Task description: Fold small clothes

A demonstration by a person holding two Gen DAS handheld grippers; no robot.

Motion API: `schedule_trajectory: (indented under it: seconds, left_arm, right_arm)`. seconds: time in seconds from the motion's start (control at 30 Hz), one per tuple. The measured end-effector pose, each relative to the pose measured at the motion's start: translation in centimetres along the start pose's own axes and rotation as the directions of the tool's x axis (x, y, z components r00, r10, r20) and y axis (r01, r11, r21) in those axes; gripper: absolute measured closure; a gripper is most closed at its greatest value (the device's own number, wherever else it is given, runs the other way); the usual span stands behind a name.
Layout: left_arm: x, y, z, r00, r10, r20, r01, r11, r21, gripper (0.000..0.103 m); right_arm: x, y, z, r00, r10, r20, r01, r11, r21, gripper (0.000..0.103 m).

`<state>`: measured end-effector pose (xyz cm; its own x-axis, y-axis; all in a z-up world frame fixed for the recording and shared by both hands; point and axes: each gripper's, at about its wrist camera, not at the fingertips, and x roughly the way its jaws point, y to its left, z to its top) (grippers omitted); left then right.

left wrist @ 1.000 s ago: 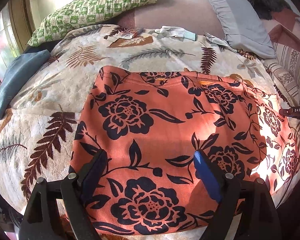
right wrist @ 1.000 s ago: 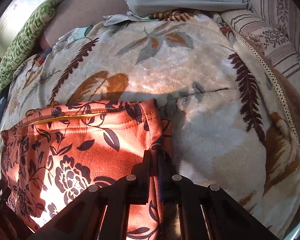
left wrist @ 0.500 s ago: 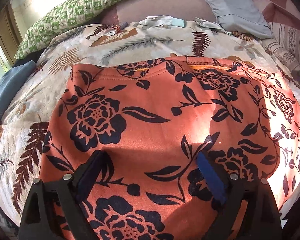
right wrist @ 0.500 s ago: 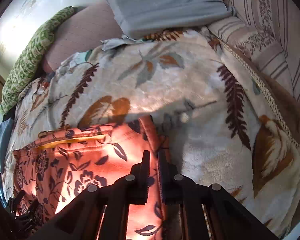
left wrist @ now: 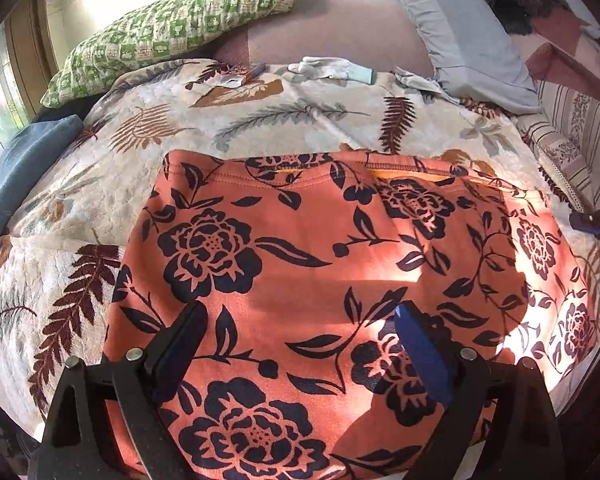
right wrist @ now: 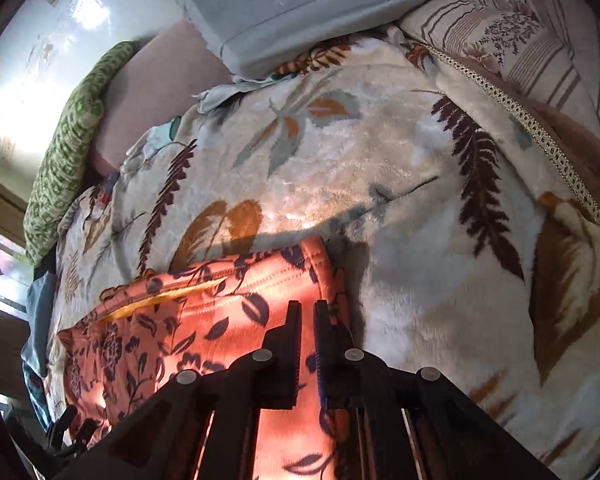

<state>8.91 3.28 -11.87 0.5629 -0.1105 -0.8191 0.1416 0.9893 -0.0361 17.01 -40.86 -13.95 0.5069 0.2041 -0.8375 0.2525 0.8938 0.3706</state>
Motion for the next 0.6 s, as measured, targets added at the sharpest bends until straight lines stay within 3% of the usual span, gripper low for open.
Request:
schedule_trajectory:
  seconds: [0.1, 0.17, 0.2, 0.23, 0.27, 0.4, 0.53, 0.6]
  left_arm:
    - [-1.4, -0.7, -0.1, 1.000, -0.001, 0.024, 0.001, 1.000, 0.013, 0.009]
    - [-2.1, -0.9, -0.3, 0.999, -0.018, 0.030, 0.018, 1.000, 0.002, 0.009]
    - [-2.3, -1.0, -0.3, 0.999, -0.026, 0.030, 0.026, 1.000, -0.002, 0.009]
    - [-2.6, -1.2, -0.4, 0.999, -0.033, 0.028, 0.033, 0.999, -0.002, 0.009]
    - [-2.7, -1.4, -0.6, 0.999, -0.037, 0.027, 0.037, 0.999, 0.003, 0.009]
    - [-3.3, -2.5, -0.9, 0.998, -0.050, 0.023, 0.050, 0.998, 0.023, 0.009]
    - [-4.2, -3.3, -0.9, 0.998, -0.058, 0.037, 0.056, 0.997, 0.043, 0.009]
    - [-4.5, -3.5, -0.9, 0.997, -0.057, 0.043, 0.055, 0.997, 0.053, 0.009]
  right_arm:
    - [-3.0, -0.3, -3.1, 0.998, 0.067, -0.005, -0.066, 0.998, 0.020, 0.094]
    - [-4.5, -0.9, -5.7, 0.993, 0.112, -0.033, -0.110, 0.993, 0.036, 0.082]
    - [-5.0, -1.4, -7.0, 0.991, 0.126, -0.051, -0.124, 0.991, 0.054, 0.059]
    - [-5.3, -1.7, -8.5, 0.988, 0.136, -0.072, -0.130, 0.989, 0.076, 0.021]
    - [-5.5, -2.3, -9.8, 0.986, 0.140, -0.088, -0.131, 0.986, 0.104, 0.014]
    - [-5.5, -4.2, -13.4, 0.963, 0.237, -0.128, -0.207, 0.955, 0.214, 0.014]
    - [-5.1, -5.4, -14.4, 0.937, 0.336, -0.093, -0.290, 0.899, 0.328, 0.014]
    - [-5.1, -5.4, -13.9, 0.947, 0.311, -0.084, -0.269, 0.908, 0.322, 0.014]
